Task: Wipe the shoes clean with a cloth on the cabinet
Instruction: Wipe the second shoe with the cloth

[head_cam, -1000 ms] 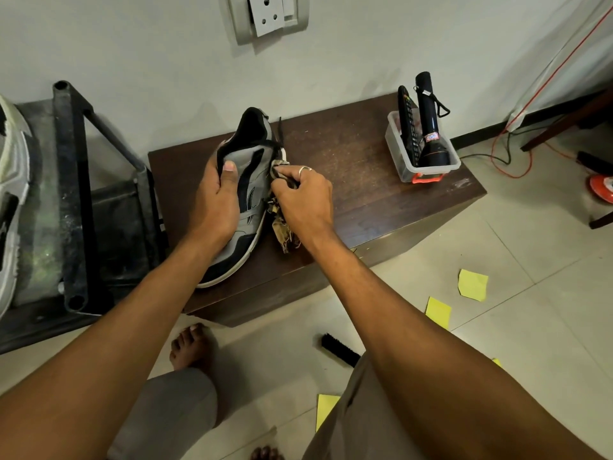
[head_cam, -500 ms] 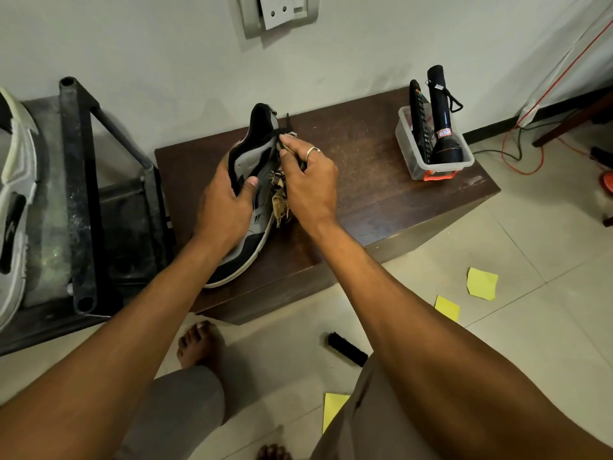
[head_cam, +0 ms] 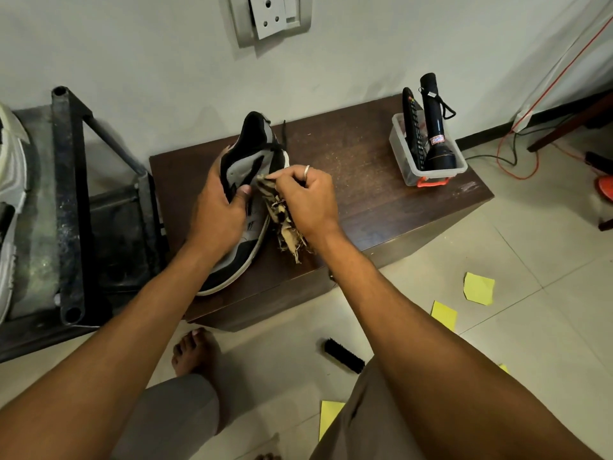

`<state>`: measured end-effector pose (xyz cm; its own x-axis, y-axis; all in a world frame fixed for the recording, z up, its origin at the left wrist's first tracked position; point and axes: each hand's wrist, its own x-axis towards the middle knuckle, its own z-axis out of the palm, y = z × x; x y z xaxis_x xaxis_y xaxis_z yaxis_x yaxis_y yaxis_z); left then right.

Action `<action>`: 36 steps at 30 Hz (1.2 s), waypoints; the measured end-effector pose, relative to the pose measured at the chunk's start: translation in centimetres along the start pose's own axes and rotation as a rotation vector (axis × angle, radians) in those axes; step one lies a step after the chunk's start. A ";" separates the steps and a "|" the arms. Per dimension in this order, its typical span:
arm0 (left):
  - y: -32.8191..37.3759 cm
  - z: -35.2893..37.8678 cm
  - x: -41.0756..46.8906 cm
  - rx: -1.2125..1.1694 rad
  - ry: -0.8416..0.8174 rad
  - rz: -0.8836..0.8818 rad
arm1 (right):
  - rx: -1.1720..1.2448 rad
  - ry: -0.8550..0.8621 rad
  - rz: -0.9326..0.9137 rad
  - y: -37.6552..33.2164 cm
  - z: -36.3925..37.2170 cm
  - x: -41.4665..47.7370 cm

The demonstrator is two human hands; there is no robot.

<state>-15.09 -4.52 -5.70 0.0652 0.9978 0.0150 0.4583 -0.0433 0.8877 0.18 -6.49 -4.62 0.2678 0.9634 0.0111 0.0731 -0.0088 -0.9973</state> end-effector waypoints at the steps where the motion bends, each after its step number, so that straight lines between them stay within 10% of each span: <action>1: 0.1 0.0 -0.1 -0.006 0.002 -0.011 | 0.035 0.059 -0.005 0.0 -0.3 0.2; 8: 0.6 -0.5 0.6 -0.006 -0.015 -0.063 | 0.057 0.360 0.004 0.5 -1.8 1.7; 31: 2.7 -0.4 0.5 -0.014 0.018 -0.108 | -0.106 -0.200 0.046 -0.5 -1.8 -1.2; 36: 3.3 0.2 0.1 0.080 0.083 -0.041 | 0.125 0.177 0.045 -0.6 -3.6 0.1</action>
<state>-13.42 -4.58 -2.88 -0.0272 0.9994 0.0200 0.5282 -0.0026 0.8491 3.59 -7.37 -3.73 0.4331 0.9008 -0.0319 -0.0599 -0.0066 -0.9982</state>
